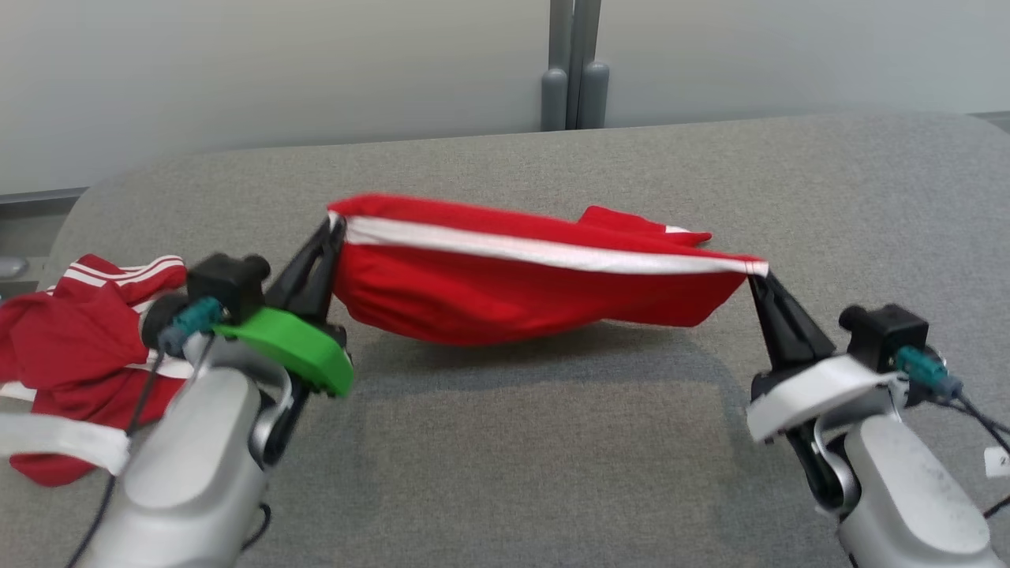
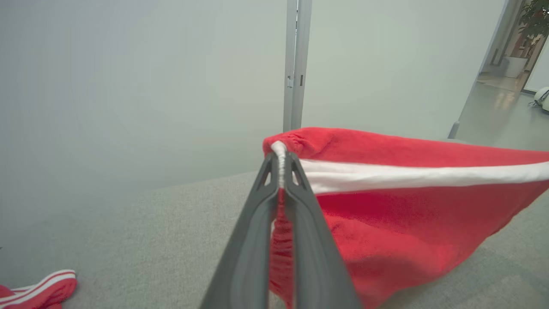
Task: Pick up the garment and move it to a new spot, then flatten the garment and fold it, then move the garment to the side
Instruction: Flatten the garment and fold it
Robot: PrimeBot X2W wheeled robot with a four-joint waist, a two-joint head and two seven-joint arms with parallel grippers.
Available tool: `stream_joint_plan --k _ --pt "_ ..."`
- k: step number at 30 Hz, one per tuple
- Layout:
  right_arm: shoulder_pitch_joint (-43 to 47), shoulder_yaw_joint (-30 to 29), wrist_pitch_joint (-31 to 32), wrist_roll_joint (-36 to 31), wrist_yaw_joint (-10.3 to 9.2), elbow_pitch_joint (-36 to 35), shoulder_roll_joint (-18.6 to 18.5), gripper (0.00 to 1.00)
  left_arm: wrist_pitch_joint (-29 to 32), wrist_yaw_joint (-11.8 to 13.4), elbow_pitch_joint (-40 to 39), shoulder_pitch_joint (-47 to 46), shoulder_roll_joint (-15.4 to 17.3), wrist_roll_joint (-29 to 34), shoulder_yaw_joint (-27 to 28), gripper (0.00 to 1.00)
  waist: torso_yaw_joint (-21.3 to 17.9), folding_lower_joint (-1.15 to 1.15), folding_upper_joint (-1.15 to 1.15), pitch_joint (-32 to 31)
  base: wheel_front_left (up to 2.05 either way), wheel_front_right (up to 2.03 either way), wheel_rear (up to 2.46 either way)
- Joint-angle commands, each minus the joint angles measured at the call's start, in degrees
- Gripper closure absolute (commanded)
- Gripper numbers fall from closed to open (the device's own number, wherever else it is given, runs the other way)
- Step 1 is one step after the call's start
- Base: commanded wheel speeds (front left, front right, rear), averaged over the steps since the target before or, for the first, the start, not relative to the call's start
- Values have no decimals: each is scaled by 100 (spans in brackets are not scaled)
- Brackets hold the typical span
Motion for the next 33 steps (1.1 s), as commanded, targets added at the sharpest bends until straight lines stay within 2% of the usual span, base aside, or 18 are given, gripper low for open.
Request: stream_joint_plan --k 1,8,12,14,18,22,23,28,33 --pt "-239 38 -16 74 -8 -53 -73 100 -3 9 -34 -315 140 -27 -14 100 62 0 0 -67 0 0 0" --pt "-1835 288 -16 172 -8 47 -502 100 198 9 4 -1972 708 -89 -329 100 116 0 0 144 0 0 0" --pt "-2776 481 -6 179 -8 329 -609 100 318 9 87 -2651 801 -318 -470 100 106 0 0 476 0 0 0" --pt "-3266 575 20 121 -8 519 -661 100 330 9 107 -2980 868 -242 -649 100 100 0 0 702 0 0 0" --pt "-4144 578 68 63 -8 1020 -608 100 270 9 311 -3537 820 -255 -926 100 92 0 0 1171 0 0 0" --pt "-5176 700 51 -439 -8 1481 -645 100 85 9 582 -4275 736 -194 -847 100 30 0 0 1639 0 0 0" --pt "-5176 700 51 -439 -8 1481 -645 100 85 9 582 -4275 736 -194 -847 100 30 0 0 1639 0 0 0" --pt "-6264 262 -4 -1009 -8 2042 -570 100 -17 48 503 -5053 578 119 -476 100 -50 0 0 1891 0 0 0" --pt "-6825 -133 -16 -1519 -8 2176 -423 100 2 13 113 -4838 406 235 -1 100 -142 0 0 1953 0 0 0"
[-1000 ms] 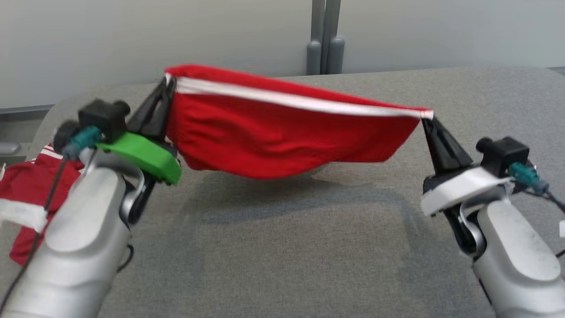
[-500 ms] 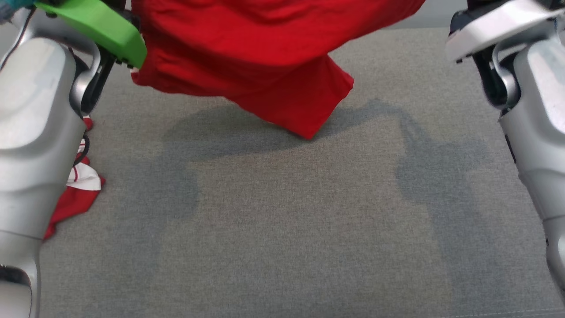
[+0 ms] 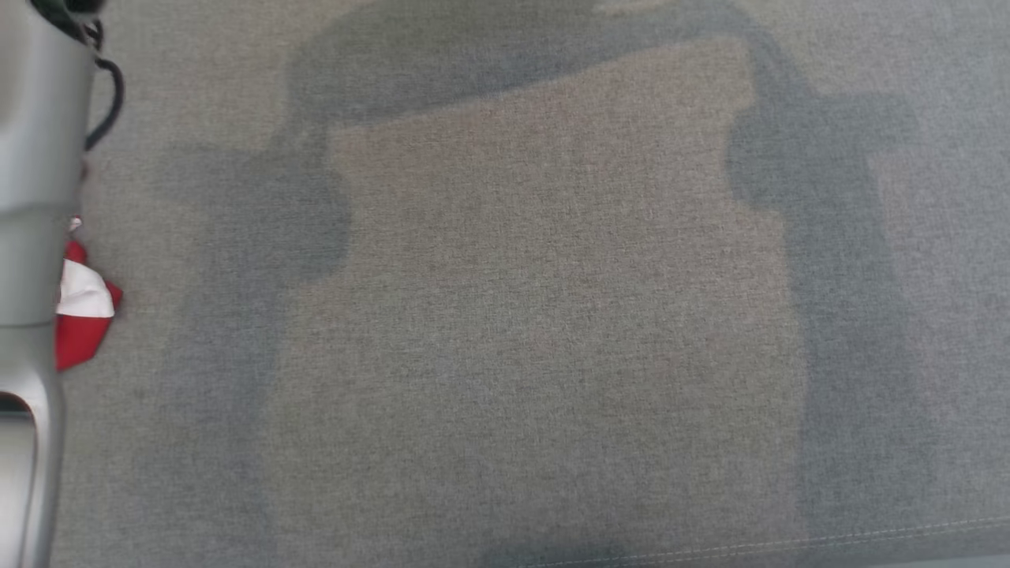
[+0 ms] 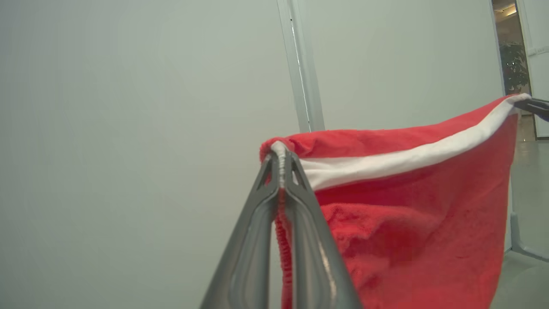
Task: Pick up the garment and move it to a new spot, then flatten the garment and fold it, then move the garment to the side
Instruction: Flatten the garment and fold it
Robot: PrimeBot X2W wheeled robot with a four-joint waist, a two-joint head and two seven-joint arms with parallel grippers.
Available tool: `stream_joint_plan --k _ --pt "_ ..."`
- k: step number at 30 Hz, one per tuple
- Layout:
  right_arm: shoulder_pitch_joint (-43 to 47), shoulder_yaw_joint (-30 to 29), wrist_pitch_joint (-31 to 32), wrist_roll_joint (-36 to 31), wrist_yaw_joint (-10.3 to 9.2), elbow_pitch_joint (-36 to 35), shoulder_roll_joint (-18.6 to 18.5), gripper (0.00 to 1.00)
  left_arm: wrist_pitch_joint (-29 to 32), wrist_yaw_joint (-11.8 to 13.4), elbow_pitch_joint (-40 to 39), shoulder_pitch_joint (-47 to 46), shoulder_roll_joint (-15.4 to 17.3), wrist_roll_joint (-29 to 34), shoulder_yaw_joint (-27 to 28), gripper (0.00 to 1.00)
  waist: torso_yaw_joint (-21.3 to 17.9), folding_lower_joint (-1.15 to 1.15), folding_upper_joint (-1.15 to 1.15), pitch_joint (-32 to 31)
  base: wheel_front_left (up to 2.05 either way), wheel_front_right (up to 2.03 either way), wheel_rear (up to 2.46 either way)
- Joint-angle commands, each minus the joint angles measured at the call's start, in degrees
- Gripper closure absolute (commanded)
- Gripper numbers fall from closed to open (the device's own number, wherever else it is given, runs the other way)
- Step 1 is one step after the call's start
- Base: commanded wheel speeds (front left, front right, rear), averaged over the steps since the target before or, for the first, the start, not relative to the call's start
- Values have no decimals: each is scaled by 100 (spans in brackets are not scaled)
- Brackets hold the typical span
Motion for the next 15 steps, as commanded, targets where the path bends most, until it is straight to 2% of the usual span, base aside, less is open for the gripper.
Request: stream_joint_plan --k 1,4,8,15 --pt "-59 -39 -24 -90 -8 -50 4 100 2 -19 -111 219 -74 -80 152 100 -96 -1 0 132 0 0 0" --pt "72 112 -25 -124 -8 -124 -65 100 2 -26 -410 737 -158 -688 156 100 -146 -1 0 431 0 0 0" --pt "573 425 -26 150 -8 -307 -193 100 3 -28 -695 1329 -78 -1377 -21 100 -199 -1 0 803 0 0 0" --pt "2287 514 -27 934 -8 -1207 -630 100 -1 -29 -1145 2697 -137 -2438 -376 100 -219 -1 0 910 0 0 0"
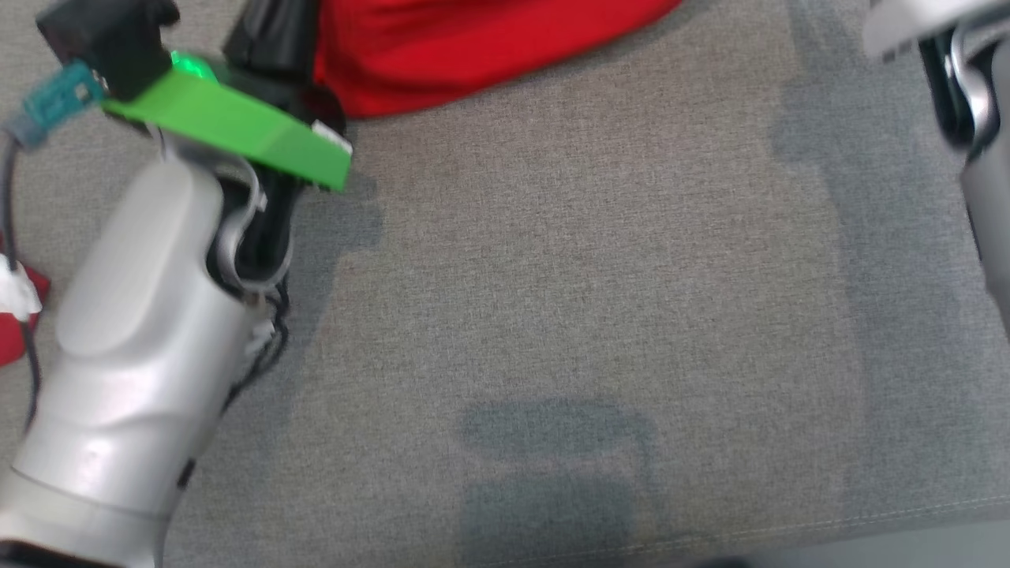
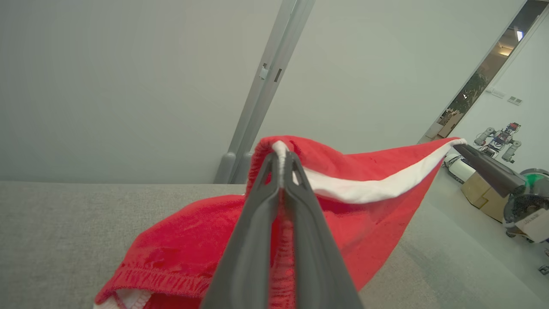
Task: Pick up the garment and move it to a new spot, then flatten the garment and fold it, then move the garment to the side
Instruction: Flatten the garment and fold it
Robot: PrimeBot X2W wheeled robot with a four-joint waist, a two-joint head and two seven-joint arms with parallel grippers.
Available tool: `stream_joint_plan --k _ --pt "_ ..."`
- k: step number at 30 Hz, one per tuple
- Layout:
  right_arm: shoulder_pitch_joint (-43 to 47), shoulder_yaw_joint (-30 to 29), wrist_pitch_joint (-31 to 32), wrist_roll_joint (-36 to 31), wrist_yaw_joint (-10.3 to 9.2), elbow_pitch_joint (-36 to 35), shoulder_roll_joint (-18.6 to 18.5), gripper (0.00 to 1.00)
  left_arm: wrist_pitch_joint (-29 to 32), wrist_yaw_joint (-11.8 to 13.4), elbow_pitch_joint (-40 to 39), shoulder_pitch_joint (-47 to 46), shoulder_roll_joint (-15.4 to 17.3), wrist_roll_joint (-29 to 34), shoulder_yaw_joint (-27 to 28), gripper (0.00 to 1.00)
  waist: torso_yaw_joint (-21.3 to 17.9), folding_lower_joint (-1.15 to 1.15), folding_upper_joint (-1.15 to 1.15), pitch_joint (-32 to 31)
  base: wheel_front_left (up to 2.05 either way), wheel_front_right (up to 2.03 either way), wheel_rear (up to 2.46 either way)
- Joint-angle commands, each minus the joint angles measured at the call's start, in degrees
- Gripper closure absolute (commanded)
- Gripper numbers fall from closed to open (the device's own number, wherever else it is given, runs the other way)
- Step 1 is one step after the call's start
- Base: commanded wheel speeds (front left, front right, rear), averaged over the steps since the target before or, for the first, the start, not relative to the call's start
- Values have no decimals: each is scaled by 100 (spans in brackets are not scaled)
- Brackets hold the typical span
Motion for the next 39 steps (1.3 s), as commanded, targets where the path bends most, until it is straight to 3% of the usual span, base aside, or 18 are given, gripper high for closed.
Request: stream_joint_plan --k 1,10,23,39 --pt "432 -99 -26 180 -8 -237 -99 100 -1 -18 -90 307 82 -118 -112 100 -40 -1 0 -29 0 0 0" --pt "2845 -314 -26 671 -8 -1118 -238 100 -1 -18 -324 1920 8 -332 -368 100 -15 -1 0 -766 0 0 0" --pt "4796 -352 -26 1003 -8 -920 -171 100 0 -18 -363 3718 -180 -500 -656 100 266 -1 0 -2135 0 0 0" --pt "6510 170 -26 1277 -9 -1054 -290 100 -1 -16 -212 5569 -327 -119 162 100 241 -1 0 -3245 0 0 0"
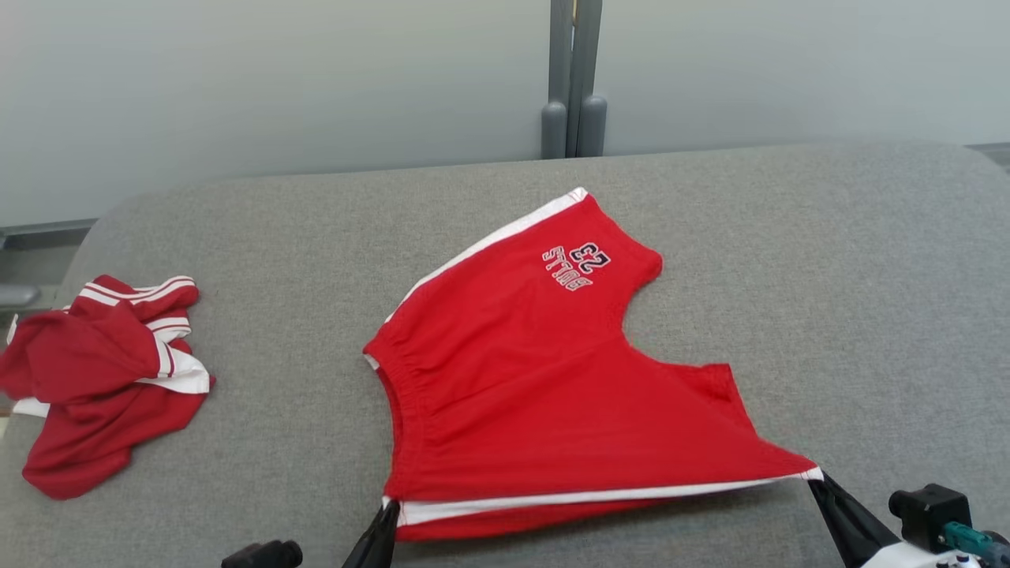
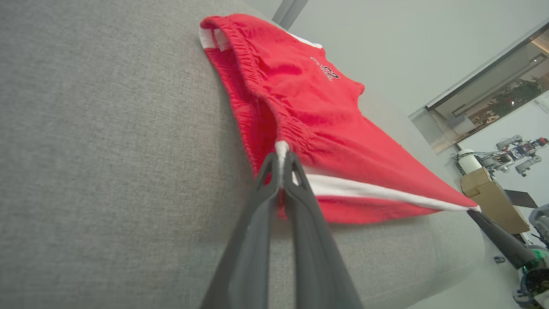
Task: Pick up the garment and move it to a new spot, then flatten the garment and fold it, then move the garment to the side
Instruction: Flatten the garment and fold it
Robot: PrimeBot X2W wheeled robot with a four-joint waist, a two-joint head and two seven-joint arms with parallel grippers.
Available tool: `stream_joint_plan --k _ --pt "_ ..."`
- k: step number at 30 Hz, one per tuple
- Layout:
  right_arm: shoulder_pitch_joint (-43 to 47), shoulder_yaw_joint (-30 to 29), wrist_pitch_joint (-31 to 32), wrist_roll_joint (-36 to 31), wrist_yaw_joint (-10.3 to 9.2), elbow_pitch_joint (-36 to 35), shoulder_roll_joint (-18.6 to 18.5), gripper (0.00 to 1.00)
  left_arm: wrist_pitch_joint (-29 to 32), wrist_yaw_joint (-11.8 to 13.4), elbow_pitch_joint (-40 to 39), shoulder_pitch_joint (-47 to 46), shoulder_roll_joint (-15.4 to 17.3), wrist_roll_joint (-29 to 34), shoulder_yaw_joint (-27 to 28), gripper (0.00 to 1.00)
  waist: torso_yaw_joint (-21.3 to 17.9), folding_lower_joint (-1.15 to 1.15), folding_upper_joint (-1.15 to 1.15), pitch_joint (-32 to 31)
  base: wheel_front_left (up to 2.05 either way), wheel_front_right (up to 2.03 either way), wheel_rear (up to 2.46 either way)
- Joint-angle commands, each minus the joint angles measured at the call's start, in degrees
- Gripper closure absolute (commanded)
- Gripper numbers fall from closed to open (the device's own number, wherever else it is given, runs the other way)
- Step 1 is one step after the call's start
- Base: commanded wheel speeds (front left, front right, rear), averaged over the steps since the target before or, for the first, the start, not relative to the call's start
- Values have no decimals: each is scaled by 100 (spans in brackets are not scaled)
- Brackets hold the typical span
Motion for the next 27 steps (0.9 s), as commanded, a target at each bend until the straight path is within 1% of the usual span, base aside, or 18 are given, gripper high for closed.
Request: stream_joint_plan --k 1,6,8,11,14,17,23,24,27 --pt "121 -14 -25 61 -10 -23 -72 100 0 5 44 165 28 73 108 100 -8 1 0 -221 0 0 0" --pt "384 83 -25 190 -12 -58 -189 100 -2 6 120 508 -12 159 323 100 12 1 0 -295 0 0 0" --pt "445 81 -25 240 -13 -91 -224 100 -2 6 127 566 -16 208 296 100 41 1 0 -282 0 0 0" --pt "340 -22 -25 239 -13 -249 -185 100 -2 6 15 536 -46 291 394 100 125 1 0 -224 0 0 0" --pt "54 -159 -26 155 -13 -397 -167 100 -2 6 -161 322 -103 334 433 100 244 1 0 -122 0 0 0" --pt "-360 -239 -25 32 -12 -329 -106 100 -2 6 -297 94 -132 333 369 100 392 1 0 -7 0 0 0" --pt "-1580 -156 118 -210 -10 126 -17 100 -1 5 -353 -593 -303 101 172 100 753 1 0 366 0 0 0" --pt "-1580 -156 118 -210 -10 126 -17 100 -1 5 -353 -593 -303 101 172 100 753 1 0 366 0 0 0" --pt "-2254 -108 260 -317 -10 442 3 100 0 5 -289 -969 -409 37 155 100 907 1 0 610 0 0 0"
